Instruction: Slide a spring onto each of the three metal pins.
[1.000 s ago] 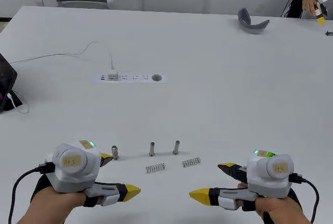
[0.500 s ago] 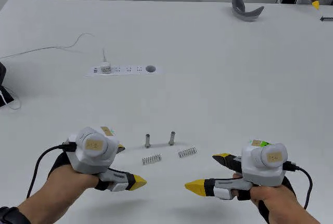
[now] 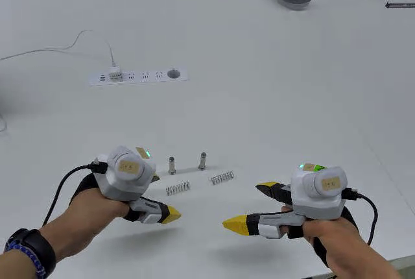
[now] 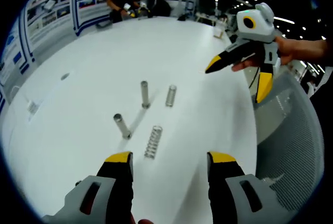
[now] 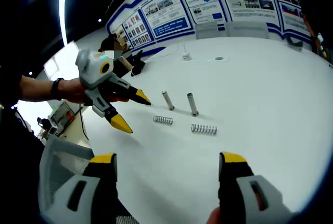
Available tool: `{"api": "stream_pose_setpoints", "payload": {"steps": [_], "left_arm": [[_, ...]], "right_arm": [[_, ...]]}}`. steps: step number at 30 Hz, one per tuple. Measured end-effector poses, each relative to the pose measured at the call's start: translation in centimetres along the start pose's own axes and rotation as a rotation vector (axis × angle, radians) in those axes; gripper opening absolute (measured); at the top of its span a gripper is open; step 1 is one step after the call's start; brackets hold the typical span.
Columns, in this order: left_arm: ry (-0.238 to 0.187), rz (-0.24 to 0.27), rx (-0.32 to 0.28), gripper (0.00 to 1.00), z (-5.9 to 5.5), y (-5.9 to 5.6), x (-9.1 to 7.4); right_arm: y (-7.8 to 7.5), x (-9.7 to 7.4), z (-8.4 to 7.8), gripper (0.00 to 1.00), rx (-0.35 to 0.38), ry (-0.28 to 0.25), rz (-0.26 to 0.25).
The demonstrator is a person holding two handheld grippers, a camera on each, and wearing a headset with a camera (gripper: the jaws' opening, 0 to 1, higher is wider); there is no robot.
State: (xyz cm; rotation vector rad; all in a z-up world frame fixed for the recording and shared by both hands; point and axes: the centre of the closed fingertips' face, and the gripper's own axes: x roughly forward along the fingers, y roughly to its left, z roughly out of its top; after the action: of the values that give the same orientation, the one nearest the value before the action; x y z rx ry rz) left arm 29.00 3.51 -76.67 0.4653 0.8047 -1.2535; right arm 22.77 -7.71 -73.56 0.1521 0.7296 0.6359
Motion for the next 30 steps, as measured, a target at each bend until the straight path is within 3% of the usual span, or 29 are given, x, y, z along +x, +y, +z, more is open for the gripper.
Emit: {"api": "stream_pose_setpoints", "payload": {"steps": [12, 20, 24, 30], "left_arm": [[0.003, -0.024, -0.022, 0.49, -0.6, 0.2, 2.5], [-0.009, -0.015, -0.028, 0.41, -0.6, 1.0, 3.3], [-0.017, -0.005, 0.004, 0.33, -0.3, 1.3, 3.5], [0.004, 0.015, 0.039, 0.24, -0.6, 1.8, 3.9]], "right_arm": [[0.4, 0.3, -0.6, 0.81, 0.012, 0.017, 0.013], [0.3, 0.3, -0.5, 0.80, 0.020, 0.017, 0.007], [0.4, 0.3, -0.6, 0.80, 0.023, 0.017, 0.006], [0.6, 0.4, -0.8, 0.80, 0.028, 0.017, 0.007]]}}
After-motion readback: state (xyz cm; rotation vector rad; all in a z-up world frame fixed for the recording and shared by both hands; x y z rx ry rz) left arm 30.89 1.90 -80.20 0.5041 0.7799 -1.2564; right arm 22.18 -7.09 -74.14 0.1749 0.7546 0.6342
